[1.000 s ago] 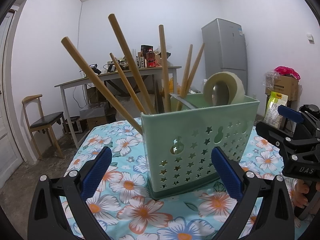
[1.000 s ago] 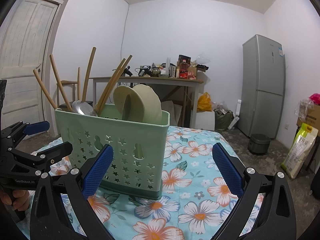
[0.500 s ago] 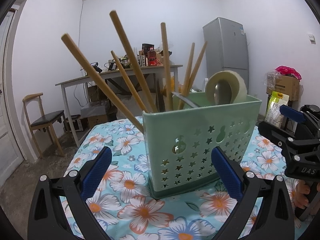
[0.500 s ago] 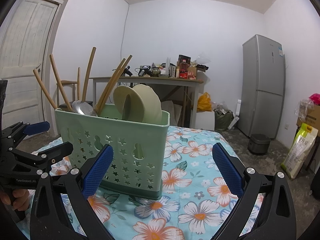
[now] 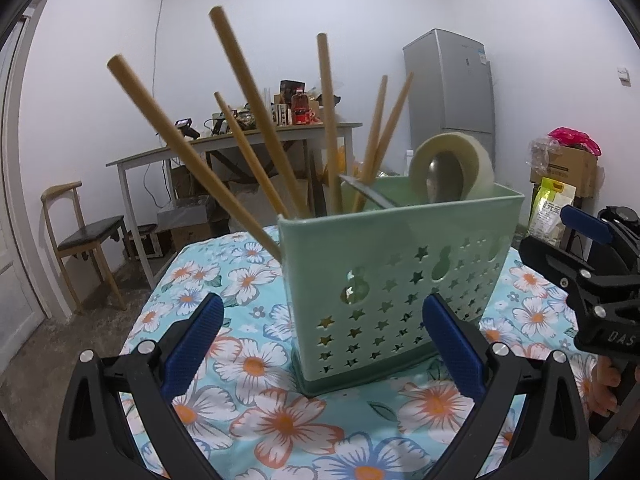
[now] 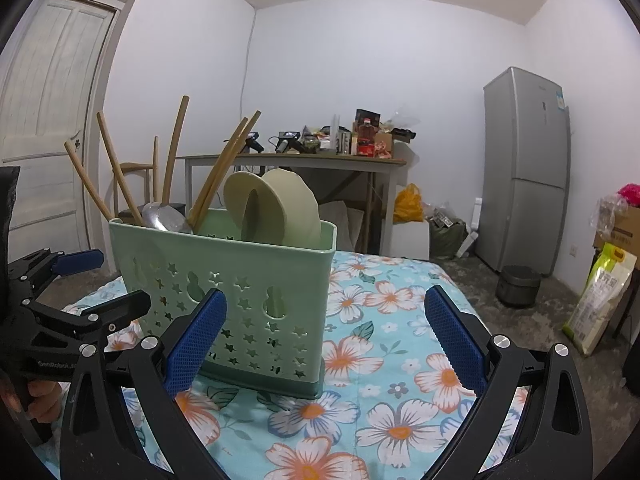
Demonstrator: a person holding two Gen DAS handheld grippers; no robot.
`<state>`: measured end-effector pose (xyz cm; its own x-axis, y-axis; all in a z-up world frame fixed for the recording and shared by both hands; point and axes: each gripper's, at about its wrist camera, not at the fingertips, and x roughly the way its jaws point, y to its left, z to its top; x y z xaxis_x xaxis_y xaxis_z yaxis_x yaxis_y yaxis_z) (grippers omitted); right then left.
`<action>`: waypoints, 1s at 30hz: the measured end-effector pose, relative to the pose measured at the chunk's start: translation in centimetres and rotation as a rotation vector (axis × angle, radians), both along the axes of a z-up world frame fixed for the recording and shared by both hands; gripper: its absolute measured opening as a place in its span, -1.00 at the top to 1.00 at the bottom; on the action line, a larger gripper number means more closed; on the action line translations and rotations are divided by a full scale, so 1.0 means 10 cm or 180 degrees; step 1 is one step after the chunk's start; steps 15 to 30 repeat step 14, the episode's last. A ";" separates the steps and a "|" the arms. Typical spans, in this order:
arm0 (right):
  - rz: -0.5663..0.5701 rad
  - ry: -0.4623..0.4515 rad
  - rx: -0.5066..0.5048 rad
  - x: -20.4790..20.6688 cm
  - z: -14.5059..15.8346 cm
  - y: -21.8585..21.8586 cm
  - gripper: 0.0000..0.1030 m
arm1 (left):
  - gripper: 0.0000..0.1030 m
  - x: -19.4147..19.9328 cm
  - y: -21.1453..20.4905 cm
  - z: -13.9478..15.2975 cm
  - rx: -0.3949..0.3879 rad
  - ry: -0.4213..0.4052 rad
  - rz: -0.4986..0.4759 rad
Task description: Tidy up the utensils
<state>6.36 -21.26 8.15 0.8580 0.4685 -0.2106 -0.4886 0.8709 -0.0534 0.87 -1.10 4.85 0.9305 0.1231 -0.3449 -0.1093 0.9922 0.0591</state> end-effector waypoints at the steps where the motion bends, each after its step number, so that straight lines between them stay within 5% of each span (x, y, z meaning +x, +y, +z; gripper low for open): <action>1: 0.0000 0.0007 0.0002 0.00 0.00 0.00 -0.85 | -0.89 0.00 0.00 0.00 0.0000 -0.0003 -0.0005; 30: 0.0000 0.0037 0.0003 0.04 0.00 -0.03 -0.85 | -0.89 0.04 0.01 -0.01 -0.0029 0.0046 0.0019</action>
